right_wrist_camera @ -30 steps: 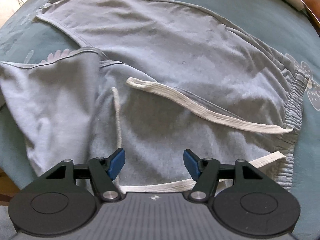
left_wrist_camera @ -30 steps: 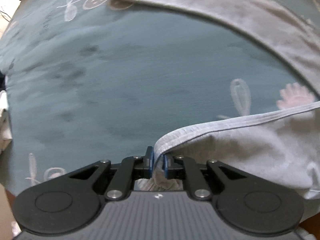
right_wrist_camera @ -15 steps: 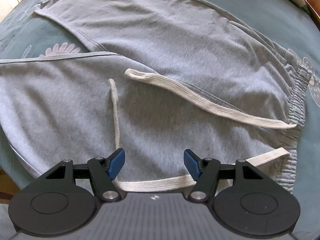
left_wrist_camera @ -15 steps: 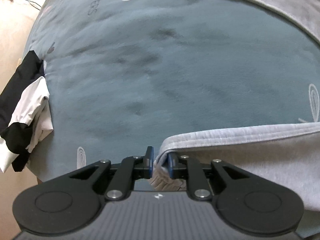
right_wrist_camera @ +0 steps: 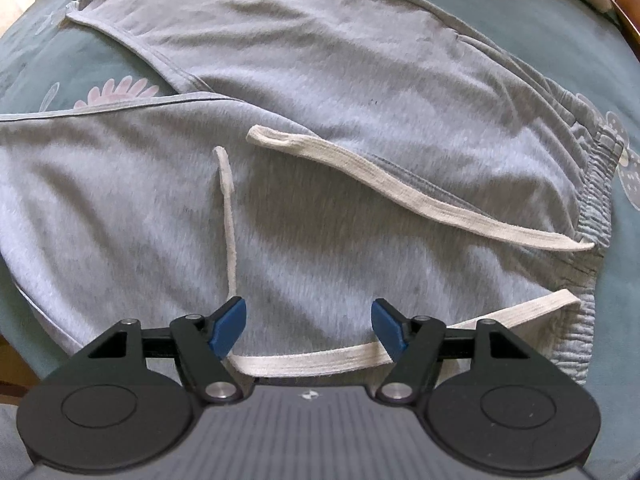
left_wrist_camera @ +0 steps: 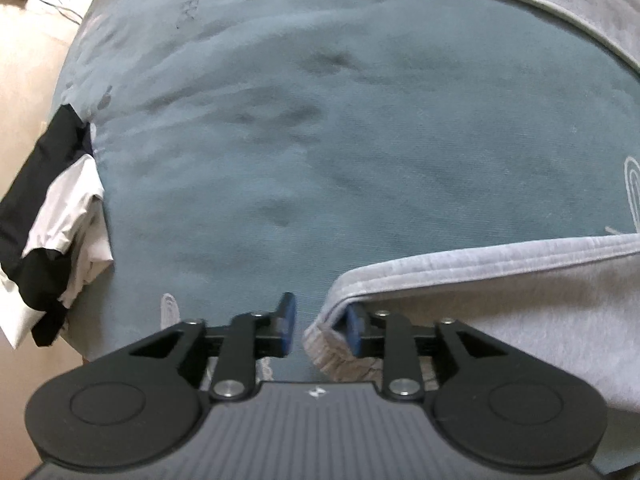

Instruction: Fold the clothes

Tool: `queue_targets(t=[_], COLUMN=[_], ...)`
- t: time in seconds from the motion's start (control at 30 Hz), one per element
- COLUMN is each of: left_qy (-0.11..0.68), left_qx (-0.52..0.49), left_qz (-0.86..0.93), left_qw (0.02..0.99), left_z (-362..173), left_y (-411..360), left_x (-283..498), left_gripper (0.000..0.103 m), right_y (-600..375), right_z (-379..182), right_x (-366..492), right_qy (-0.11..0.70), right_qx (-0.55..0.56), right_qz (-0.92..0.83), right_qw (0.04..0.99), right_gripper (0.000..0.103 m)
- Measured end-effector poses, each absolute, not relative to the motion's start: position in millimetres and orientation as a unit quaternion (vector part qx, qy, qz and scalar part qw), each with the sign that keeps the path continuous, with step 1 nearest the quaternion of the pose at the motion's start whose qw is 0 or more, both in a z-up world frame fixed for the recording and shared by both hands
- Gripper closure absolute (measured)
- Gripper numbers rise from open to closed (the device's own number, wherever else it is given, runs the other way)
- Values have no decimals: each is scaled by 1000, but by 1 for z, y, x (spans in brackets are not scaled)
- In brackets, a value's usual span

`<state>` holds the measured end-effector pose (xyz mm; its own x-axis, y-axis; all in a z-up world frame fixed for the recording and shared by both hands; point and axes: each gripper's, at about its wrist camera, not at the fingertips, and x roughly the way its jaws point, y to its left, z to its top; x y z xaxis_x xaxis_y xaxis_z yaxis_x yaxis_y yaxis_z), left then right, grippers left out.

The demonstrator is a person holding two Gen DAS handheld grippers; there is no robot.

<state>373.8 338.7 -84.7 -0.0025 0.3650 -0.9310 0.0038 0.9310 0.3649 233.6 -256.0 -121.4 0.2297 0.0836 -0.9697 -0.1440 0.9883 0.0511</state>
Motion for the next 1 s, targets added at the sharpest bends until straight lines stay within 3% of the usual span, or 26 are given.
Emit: queue_targets(t=[0.13, 0.3, 0.47, 0.8, 1.0], left_qy=[688, 679, 672, 643, 649], left_qx=[130, 156, 161, 127, 56], left_qz=[126, 115, 147, 102, 97], left_qw=[702, 709, 708, 748, 753], left_z=[-76, -67, -58, -57, -68], left_y=[339, 333, 347, 325, 326], left_x=[371, 368, 362, 337, 302], left_gripper=[64, 63, 63, 59, 59], right_y=[-255, -255, -250, -245, -244], right_z=[-128, -141, -151, -159, -160], right_x=[233, 232, 232, 231, 230], right_qy=[622, 630, 633, 631, 631], right_qx=[-21, -11, -9, -11, -8], right_qz=[70, 70, 74, 56, 49], right_qw=[779, 774, 771, 774, 775], right_gripper=[28, 20, 0, 0, 0])
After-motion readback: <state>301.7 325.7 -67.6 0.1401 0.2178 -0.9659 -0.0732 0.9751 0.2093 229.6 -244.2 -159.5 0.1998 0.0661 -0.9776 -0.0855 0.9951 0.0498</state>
